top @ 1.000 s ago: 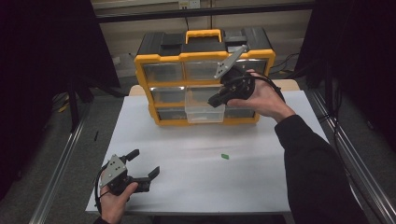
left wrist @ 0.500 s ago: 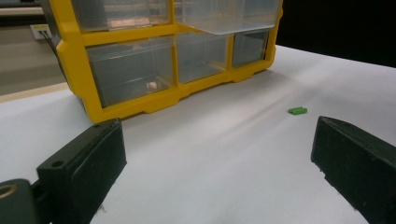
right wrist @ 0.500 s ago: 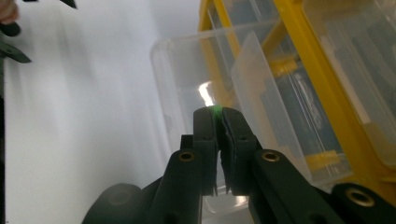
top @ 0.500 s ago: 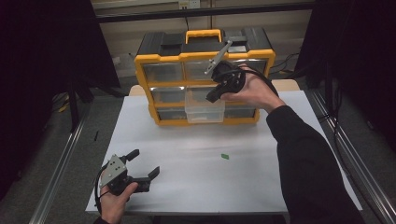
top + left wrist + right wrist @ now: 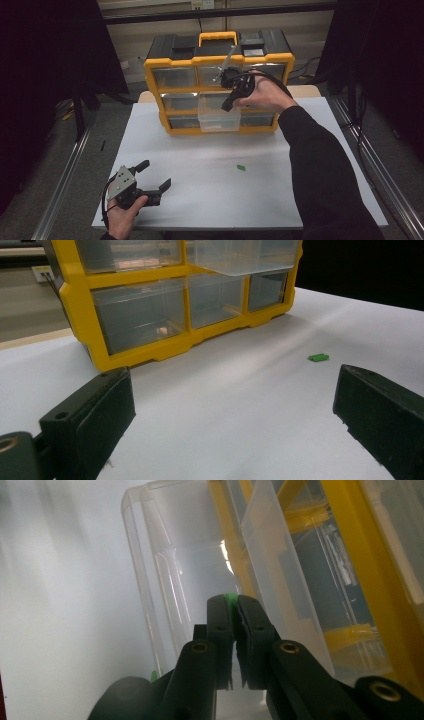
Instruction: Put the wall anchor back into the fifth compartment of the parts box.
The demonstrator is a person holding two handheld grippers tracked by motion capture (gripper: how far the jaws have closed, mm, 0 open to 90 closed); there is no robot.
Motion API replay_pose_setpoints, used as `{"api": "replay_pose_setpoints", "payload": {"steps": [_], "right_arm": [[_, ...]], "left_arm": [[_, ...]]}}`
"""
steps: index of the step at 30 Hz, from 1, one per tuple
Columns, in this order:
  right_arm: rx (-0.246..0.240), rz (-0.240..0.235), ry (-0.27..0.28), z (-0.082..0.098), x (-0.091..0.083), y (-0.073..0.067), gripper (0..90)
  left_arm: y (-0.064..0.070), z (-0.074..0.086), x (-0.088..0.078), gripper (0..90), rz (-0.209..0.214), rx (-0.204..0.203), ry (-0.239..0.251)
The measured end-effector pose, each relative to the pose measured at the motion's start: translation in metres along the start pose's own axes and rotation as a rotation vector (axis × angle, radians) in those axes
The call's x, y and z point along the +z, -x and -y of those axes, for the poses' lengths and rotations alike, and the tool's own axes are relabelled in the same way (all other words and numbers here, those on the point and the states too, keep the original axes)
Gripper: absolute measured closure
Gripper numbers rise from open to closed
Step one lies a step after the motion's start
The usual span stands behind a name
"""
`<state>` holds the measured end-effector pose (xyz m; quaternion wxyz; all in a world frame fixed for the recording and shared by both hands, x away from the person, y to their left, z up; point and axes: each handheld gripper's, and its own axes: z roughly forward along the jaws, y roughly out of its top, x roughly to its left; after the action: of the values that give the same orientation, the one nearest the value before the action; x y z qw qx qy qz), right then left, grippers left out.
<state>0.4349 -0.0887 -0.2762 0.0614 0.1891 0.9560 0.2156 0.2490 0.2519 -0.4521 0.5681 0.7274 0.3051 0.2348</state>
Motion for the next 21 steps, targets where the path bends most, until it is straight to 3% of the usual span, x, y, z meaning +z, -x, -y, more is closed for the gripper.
{"api": "replay_pose_setpoints", "payload": {"steps": [14,17,21], "right_arm": [[-0.039,-0.003,-0.117,-0.008,0.023,0.001,85.0],[-0.024,0.002,-0.127,-0.009,0.027,0.001,85.0],[-0.051,0.007,-0.163,-0.012,0.034,0.001,85.0]], "left_arm": [[0.001,0.000,0.001,3.1,0.010,-0.015,0.004],[0.002,0.000,0.001,3.1,0.007,-0.023,0.009],[0.001,0.000,0.001,3.1,0.009,-0.018,0.008]]}}
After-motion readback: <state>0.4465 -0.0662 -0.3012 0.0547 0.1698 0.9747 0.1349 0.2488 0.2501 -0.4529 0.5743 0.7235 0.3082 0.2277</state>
